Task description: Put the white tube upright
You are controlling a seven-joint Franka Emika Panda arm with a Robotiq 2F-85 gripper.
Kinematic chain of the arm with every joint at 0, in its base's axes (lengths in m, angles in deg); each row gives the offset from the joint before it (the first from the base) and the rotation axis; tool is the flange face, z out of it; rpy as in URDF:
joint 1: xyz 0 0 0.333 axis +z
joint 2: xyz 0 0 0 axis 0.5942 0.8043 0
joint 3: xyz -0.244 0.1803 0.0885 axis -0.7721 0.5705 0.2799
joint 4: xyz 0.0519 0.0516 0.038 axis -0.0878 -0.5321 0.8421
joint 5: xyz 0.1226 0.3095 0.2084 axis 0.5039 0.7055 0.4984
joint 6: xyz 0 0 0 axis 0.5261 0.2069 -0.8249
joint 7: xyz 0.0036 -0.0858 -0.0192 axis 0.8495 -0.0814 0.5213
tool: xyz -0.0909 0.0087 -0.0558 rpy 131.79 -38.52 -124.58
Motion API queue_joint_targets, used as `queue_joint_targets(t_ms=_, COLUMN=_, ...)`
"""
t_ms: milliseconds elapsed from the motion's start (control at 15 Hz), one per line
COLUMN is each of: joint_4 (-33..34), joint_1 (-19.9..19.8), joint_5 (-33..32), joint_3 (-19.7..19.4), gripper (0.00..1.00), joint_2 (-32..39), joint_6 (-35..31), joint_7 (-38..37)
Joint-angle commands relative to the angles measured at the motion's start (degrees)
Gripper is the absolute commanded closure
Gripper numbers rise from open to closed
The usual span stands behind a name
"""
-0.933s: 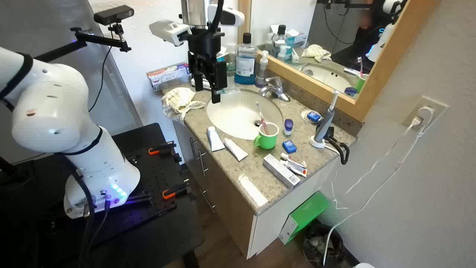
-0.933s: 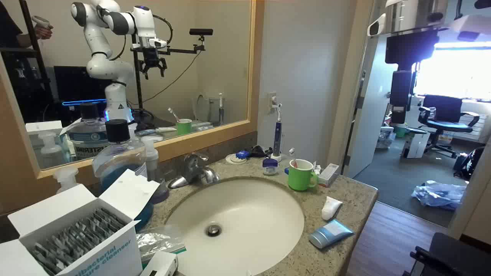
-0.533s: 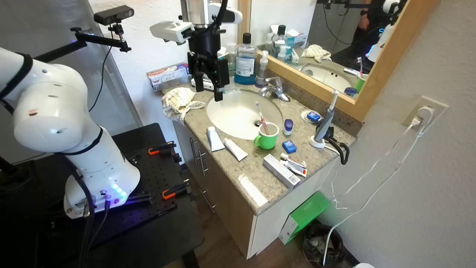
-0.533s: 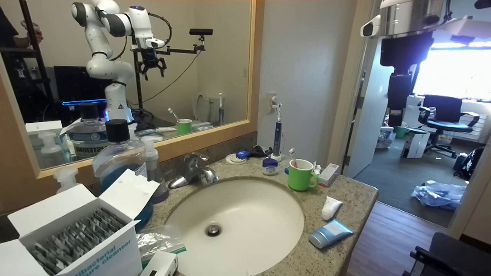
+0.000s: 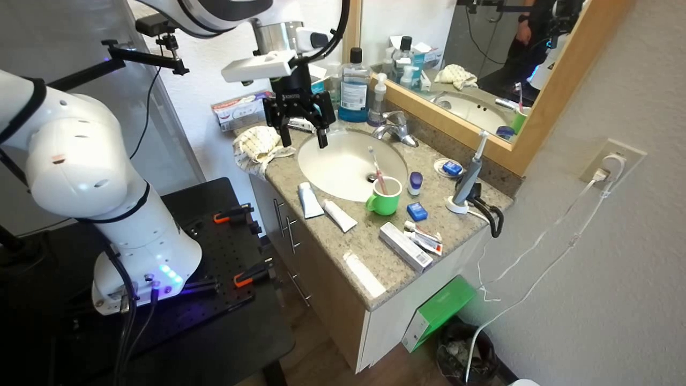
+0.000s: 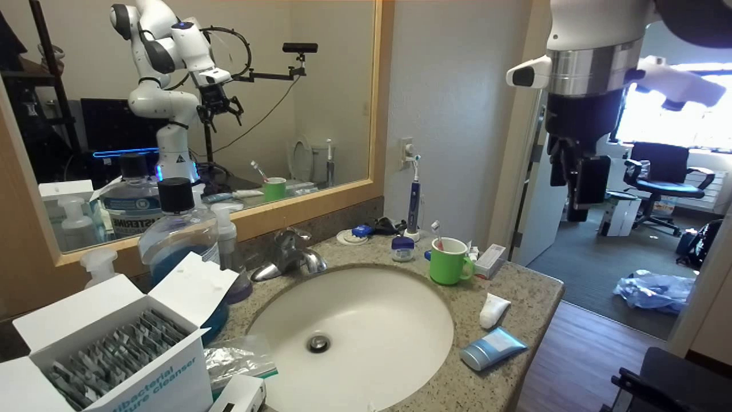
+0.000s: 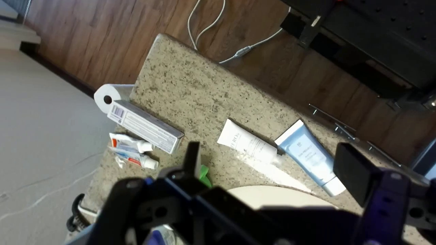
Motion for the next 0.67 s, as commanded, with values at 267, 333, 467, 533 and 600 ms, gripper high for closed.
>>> queue_joint_targets(t_ms=267, joint_4=-3.21, joint_1=0.56, joint_5=-7.57, joint_3=-5.3, gripper=0.0, joint_2=7.12, joint_6=-19.24, joint_7=18.15)
queue_joint_targets(t_ms=333, joint_4=-3.24, joint_1=0.52, joint_5=-7.11, joint_3=-6.53, gripper=0.0, joint_2=8.61, joint_6=-22.44, joint_7=21.68)
queue_joint_targets(t_ms=467, joint_4=-3.33, joint_1=0.41, joint_5=-6.09, joint_3=-8.37, gripper=0.0, joint_2=11.75, joint_6=-27.99, joint_7=29.35)
queue_joint_targets(t_ms=533, joint_4=-3.31, joint_1=0.48, joint_5=-5.03, joint_3=-8.86, gripper=0.0, joint_2=12.98, joint_6=-29.33, joint_7=32.83)
queue_joint_targets(t_ms=600, joint_4=-3.04, joint_1=0.09, joint_5=-4.18, joint_3=-8.62, gripper=0.0, joint_2=14.05, joint_6=-29.3, joint_7=34.51)
